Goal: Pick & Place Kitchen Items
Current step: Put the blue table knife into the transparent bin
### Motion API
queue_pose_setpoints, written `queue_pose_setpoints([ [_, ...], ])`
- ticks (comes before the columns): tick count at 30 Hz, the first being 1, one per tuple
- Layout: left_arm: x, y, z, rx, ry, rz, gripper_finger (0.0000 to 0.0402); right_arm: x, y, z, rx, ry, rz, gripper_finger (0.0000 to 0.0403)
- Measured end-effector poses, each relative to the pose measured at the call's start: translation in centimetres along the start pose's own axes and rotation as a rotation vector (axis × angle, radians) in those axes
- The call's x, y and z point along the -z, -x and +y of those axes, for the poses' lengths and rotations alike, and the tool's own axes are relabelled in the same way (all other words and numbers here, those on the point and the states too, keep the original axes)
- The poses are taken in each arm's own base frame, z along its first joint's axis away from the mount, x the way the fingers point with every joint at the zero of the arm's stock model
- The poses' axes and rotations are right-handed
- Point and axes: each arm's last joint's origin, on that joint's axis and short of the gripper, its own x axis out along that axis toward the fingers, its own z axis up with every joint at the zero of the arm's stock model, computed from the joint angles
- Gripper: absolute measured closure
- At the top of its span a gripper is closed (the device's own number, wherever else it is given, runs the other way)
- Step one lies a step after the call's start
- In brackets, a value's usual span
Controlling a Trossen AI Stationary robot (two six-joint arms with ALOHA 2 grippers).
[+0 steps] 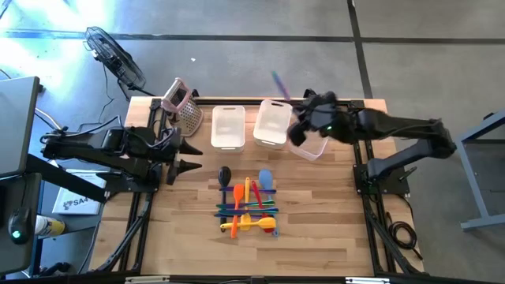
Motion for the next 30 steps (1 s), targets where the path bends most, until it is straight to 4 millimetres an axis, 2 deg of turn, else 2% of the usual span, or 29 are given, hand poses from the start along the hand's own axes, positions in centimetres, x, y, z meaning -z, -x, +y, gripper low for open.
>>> queue_pose_setpoints([
  [5,0.3,0.0,0.1,-0.009,0.042,0.026,0.0185,1.1,1.5,-3.7,0.134,-0.176,0.131,0.0372],
  [9,0.3,-0.1,0.1,-0.014,0.042,0.034,0.0185,2.2,2.0,-5.0,0.219,-0.235,0.24,0.0372],
  [15,0.3,-0.3,0.3,-0.081,0.025,0.022,0.0185,3.9,1.1,-4.2,0.14,-0.242,0.354,0.0372],
  [23,0.2,-0.2,0.5,-0.167,0.0,-0.006,0.0185,7.3,-0.3,-3.7,0.084,-0.206,0.559,0.0372],
  [30,0.2,-0.4,0.6,-0.192,-0.017,-0.013,0.0185,8.1,-0.3,-3.6,0.03,-0.222,0.667,0.0372],
])
